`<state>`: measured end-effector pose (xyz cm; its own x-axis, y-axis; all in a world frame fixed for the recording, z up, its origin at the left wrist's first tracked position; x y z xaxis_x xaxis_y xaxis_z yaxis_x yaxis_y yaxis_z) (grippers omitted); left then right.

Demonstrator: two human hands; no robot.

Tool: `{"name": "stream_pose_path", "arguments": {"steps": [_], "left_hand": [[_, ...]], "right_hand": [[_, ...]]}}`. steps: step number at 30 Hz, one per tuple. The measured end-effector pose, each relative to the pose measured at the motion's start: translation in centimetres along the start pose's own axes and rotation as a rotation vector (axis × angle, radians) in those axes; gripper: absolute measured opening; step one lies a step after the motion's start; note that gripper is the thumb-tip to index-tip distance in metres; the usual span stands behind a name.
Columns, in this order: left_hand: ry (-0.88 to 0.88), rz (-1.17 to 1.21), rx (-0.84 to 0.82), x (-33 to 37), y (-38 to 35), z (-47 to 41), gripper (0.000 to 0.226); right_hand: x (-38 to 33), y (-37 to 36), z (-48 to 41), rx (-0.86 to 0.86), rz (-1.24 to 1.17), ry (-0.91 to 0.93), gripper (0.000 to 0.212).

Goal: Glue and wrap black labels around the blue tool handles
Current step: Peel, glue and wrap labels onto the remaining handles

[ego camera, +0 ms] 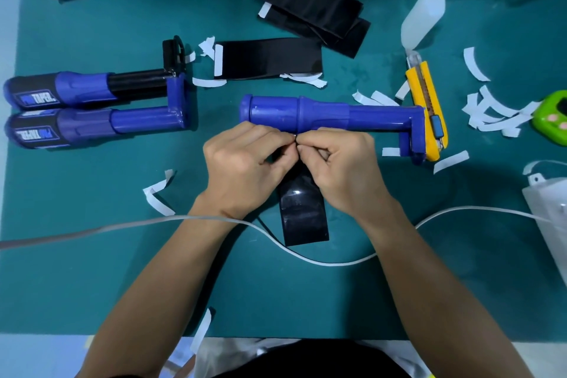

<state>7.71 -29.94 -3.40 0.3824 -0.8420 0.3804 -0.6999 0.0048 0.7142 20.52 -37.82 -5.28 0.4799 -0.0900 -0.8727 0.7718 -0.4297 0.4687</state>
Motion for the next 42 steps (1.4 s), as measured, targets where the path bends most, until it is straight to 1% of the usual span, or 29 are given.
{"name": "stream_pose_path", "arguments": {"steps": [8, 13, 16, 21, 32, 38, 40, 42], "left_hand": [[-0.006, 0.026, -0.037, -0.3, 0.0, -0.3, 0.015], [0.026, 0.006, -0.030, -0.1, 0.0, -0.2, 0.016], [0.047, 0.009, -0.035, 0.0, -0.1, -0.1, 0.010], [0.065, 0.009, -0.032, 0.2, 0.0, -0.2, 0.008], [0.080, 0.022, -0.030, -0.2, -0.2, -0.2, 0.006], [0.077, 0.041, -0.046, -0.4, -0.2, -0.2, 0.007], [0.086, 0.060, -0.053, -0.7, -0.2, -0.2, 0.010], [0.108, 0.070, -0.056, -0.8, -0.2, -0.2, 0.008]], "right_hand": [[0.5, -0.2, -0.1, 0.004, -0.055, -0.040, 0.020], [0.4, -0.2, -0.1, -0.002, -0.039, -0.014, 0.022], [0.5, -0.4, 0.0, -0.007, -0.032, -0.013, 0.021], [0.5, -0.2, 0.0, 0.006, -0.050, -0.007, 0.016], [1.5, -0.6, 0.1, -0.001, -0.161, -0.110, 0.013], [1.7, -0.6, 0.0, 0.000, -0.168, -0.120, 0.014], [1.6, -0.6, 0.1, 0.001, -0.169, -0.112, 0.014], [1.4, -0.5, 0.2, 0.002, -0.150, -0.091, 0.014]]}}
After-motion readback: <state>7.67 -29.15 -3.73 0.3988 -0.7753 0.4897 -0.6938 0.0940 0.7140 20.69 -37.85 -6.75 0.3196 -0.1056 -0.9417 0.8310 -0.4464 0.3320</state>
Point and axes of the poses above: each hand's wrist, its own z-axis away from the middle knuckle, its own y-axis out of the back of the hand, x = y × z, the point moved 7 cm from there along -z, towards the middle knuckle, and after that the axes turned 4 degrees about -z, right-handed, at the moved point
